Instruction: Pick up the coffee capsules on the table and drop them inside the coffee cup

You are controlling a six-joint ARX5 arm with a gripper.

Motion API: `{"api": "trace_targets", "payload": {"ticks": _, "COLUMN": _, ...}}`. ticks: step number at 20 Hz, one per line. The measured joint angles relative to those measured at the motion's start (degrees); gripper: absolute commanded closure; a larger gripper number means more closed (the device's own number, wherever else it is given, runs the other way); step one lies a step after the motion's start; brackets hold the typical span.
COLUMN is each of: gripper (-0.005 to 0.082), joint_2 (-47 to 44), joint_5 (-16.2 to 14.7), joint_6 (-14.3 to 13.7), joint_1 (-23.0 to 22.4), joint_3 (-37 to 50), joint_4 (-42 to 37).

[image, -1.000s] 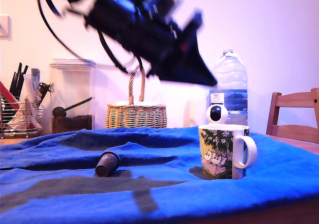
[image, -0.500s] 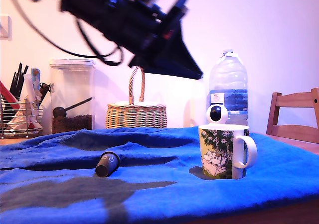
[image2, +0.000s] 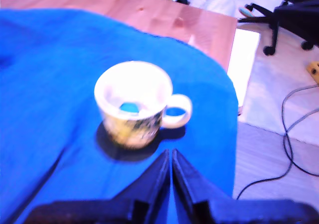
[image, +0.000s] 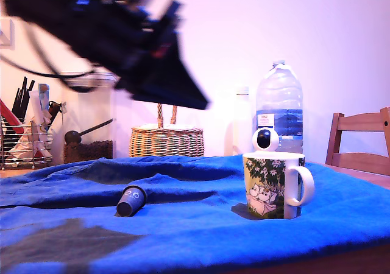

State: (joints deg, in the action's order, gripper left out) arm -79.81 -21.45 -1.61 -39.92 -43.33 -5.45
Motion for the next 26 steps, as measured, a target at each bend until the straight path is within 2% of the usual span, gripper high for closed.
{"api": "trace_targets", "payload": {"ticks": 7, "gripper": 0.0789, "joint_2": 6.27, "joint_5": 0.17, "joint_6": 1.07, "joint_1": 5.75, "joint_3": 5.62, "joint_4": -0.52}}
{"api": "trace_targets", "payload": {"ticks": 17, "gripper": 0.0789, "joint_2": 13.42, "joint_5": 0.87, "joint_6": 1.4, "joint_1": 11.28, "joint_3": 13.38, "joint_4": -0.11}}
{"api": "trace_targets", "payload": {"ticks": 26, "gripper": 0.0789, "joint_2": 19.02, "joint_5": 0.98, "joint_6": 1.44, "joint_1": 15.69, "joint_3": 14.75, "joint_4": 3.41}}
